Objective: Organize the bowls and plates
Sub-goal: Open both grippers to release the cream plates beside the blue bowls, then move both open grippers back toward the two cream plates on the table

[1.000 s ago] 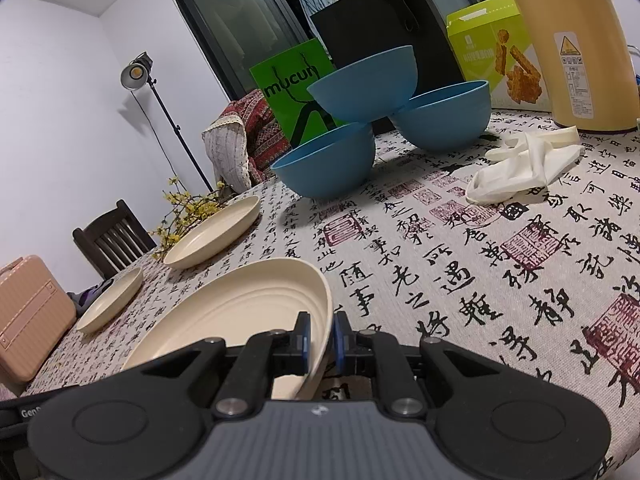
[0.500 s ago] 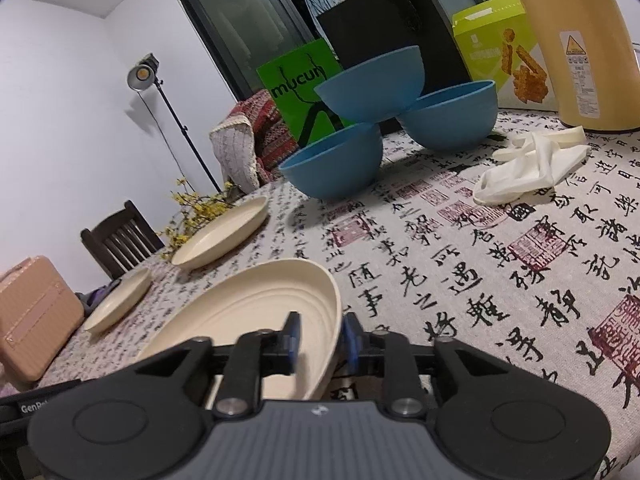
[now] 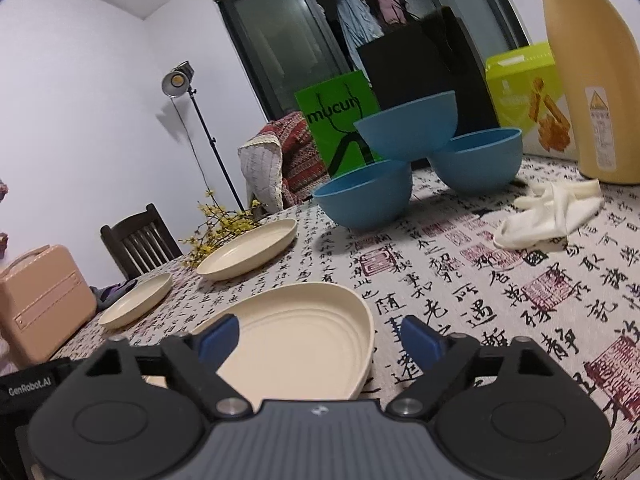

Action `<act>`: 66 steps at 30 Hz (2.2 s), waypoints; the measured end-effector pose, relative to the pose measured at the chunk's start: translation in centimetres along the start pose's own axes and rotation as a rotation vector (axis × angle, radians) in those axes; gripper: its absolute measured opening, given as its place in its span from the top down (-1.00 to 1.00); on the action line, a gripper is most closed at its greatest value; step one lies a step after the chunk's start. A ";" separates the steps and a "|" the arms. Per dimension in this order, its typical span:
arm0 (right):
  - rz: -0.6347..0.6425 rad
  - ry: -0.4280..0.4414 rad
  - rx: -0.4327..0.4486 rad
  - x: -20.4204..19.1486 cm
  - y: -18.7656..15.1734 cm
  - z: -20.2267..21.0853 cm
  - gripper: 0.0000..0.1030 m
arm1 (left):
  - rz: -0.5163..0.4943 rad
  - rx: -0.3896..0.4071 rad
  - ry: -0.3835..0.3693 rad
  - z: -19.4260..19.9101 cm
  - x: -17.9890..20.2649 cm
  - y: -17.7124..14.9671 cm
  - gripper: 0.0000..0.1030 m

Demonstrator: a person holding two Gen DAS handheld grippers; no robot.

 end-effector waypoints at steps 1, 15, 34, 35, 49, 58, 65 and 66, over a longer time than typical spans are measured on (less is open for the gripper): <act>0.006 -0.001 0.001 -0.1 0.0 0.1 -0.78 | -0.005 0.003 0.004 0.1 0.1 0.0 -1.00; 0.069 -0.004 0.020 -0.9 -0.6 1.6 -1.00 | -0.003 0.022 0.038 1.4 -0.7 -0.2 -1.00; 0.146 0.074 0.014 -5.5 -0.8 0.9 -1.00 | 0.005 0.069 0.148 4.1 -4.9 1.2 -1.00; 0.150 0.079 0.011 -5.8 -0.8 0.8 -1.00 | 0.007 0.071 0.155 4.3 -5.2 1.3 -1.00; 0.143 0.137 -0.010 -11.2 -0.7 -2.1 -1.00 | 0.043 0.089 0.236 6.0 -10.6 1.8 -1.00; 0.137 0.164 -0.028 -14.9 -0.7 -4.4 -1.00 | 0.068 0.094 0.292 6.8 -14.8 2.7 -1.00; 0.125 0.172 -0.041 -18.2 -0.5 -6.3 -1.00 | 0.082 0.074 0.314 6.8 -17.9 3.5 -1.00; 0.123 0.174 -0.042 -18.6 -0.5 -6.5 -1.00 | 0.080 0.073 0.316 6.7 -18.2 3.6 -1.00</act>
Point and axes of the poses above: each gripper's, at about its wrist camera, not at the fingertips, and z roughly against the way its jaws point, x to its right, y to its top, the point moved 6 cm from there along -z, roughly the way its jaws point, and after that the axes turned 15 degrees about -z, right-handed, at the moved point
